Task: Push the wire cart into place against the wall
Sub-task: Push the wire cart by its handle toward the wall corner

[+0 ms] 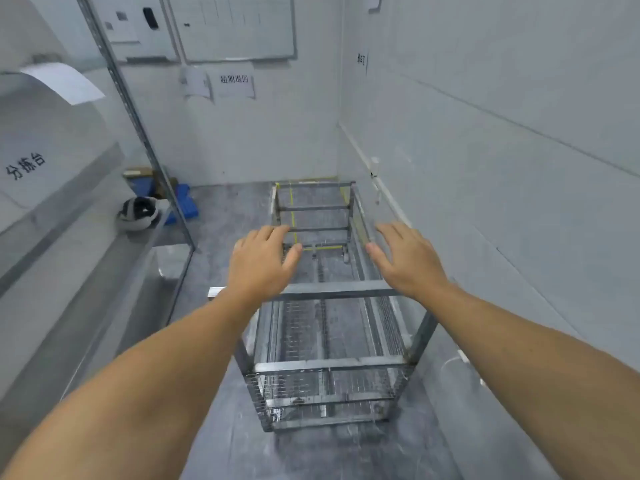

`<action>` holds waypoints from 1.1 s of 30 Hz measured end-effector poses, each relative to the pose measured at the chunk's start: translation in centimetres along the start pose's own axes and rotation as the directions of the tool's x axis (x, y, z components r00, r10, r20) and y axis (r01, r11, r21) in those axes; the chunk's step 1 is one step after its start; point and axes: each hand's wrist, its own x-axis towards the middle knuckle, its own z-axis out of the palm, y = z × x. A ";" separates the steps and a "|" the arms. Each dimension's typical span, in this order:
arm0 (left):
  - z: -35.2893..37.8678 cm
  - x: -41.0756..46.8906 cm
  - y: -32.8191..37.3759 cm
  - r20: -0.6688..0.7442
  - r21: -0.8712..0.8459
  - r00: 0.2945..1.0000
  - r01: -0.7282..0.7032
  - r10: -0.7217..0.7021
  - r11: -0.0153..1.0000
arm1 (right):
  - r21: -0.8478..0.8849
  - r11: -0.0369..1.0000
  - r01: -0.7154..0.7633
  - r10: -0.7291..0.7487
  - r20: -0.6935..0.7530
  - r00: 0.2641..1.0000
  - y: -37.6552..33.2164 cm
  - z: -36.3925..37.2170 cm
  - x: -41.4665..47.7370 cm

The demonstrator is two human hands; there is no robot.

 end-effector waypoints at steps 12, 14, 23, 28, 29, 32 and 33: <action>7.8 -3.0 -3.0 0.220 0.115 0.975 -0.005 -0.020 0.993 | -0.157 0.987 0.032 -0.003 0.183 0.983 6.3 6.7 -4.4; 8.0 -2.4 -3.6 0.240 0.128 0.969 0.025 -0.056 0.991 | -0.197 0.980 0.032 0.011 0.213 0.977 6.7 7.1 -3.8; 9.1 -1.4 -5.1 0.261 0.160 0.965 -0.005 -0.038 0.987 | -0.279 0.959 0.047 0.009 0.196 0.981 8.0 9.1 -2.2; 9.7 -1.4 -5.1 0.242 0.185 0.970 -0.018 -0.028 0.983 | -0.266 0.963 0.049 -0.006 0.161 0.987 8.7 9.4 -1.5; 9.7 -1.2 -5.0 0.248 0.188 0.968 -0.023 -0.025 0.982 | -0.260 0.965 0.048 -0.006 0.161 0.987 8.9 9.4 -1.3; 9.9 -0.5 -4.6 0.270 0.204 0.962 -0.024 -0.033 0.979 | -0.241 0.969 0.049 -0.009 0.165 0.986 9.5 9.4 -0.5; 10.0 -0.2 -4.5 0.268 0.207 0.963 -0.019 -0.038 0.978 | -0.239 0.970 0.048 -0.007 0.167 0.986 9.7 9.4 -0.2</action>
